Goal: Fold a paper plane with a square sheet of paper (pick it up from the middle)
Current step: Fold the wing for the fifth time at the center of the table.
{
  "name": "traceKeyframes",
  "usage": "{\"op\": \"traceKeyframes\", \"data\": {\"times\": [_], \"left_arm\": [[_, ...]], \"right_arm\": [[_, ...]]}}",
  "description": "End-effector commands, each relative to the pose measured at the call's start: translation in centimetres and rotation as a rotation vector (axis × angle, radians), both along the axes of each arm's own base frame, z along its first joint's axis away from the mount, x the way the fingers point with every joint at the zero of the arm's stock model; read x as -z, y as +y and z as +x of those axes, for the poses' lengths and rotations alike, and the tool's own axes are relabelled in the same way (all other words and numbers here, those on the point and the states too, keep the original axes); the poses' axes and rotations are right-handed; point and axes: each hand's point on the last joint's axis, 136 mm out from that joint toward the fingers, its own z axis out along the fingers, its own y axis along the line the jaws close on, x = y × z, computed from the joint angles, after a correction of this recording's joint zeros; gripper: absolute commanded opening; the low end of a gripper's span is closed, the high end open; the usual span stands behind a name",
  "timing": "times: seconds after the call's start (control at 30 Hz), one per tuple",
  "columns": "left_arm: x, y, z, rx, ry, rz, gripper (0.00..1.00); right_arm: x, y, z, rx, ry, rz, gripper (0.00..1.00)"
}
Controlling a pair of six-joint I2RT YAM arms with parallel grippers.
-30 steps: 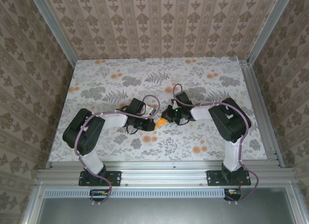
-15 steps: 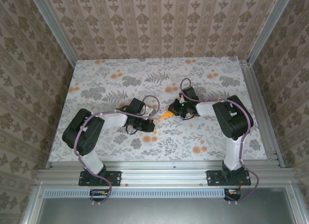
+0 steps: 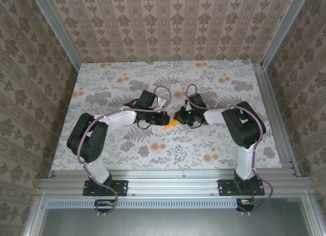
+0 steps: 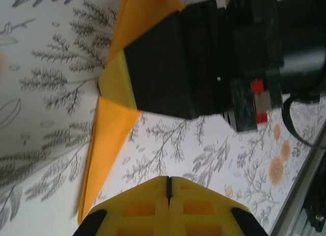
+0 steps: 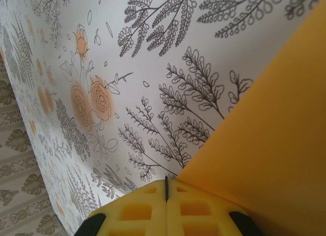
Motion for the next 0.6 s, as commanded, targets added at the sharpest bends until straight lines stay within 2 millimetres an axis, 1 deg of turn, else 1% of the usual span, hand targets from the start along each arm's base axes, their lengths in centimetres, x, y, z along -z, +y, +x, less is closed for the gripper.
{"op": "traceKeyframes", "data": {"times": [0.0, 0.17, 0.3, 0.4, 0.57], "left_arm": [[1.1, -0.9, 0.0, 0.017, 0.057, -0.017, 0.03], [3.2, -0.5, 0.6, 0.019, 0.086, 0.016, 0.03], [3.8, -0.7, 1.0, 0.021, 0.097, 0.012, 0.02], [4.4, -0.8, 1.0, 0.028, 0.105, 0.02, 0.02], [6.2, -0.5, 0.7, 0.033, 0.136, 0.046, 0.02]], "right_arm": [[2.1, -0.1, -2.5, -0.039, 0.08, -0.027, 0.0], [1.8, 0.1, -2.7, -0.052, 0.077, -0.02, 0.0], [1.8, 0.2, -2.9, -0.06, 0.08, -0.018, 0.0], [1.9, 0.3, -2.9, -0.059, 0.081, -0.015, 0.0], [1.7, 0.4, -2.7, -0.063, 0.078, -0.012, 0.0]]}}
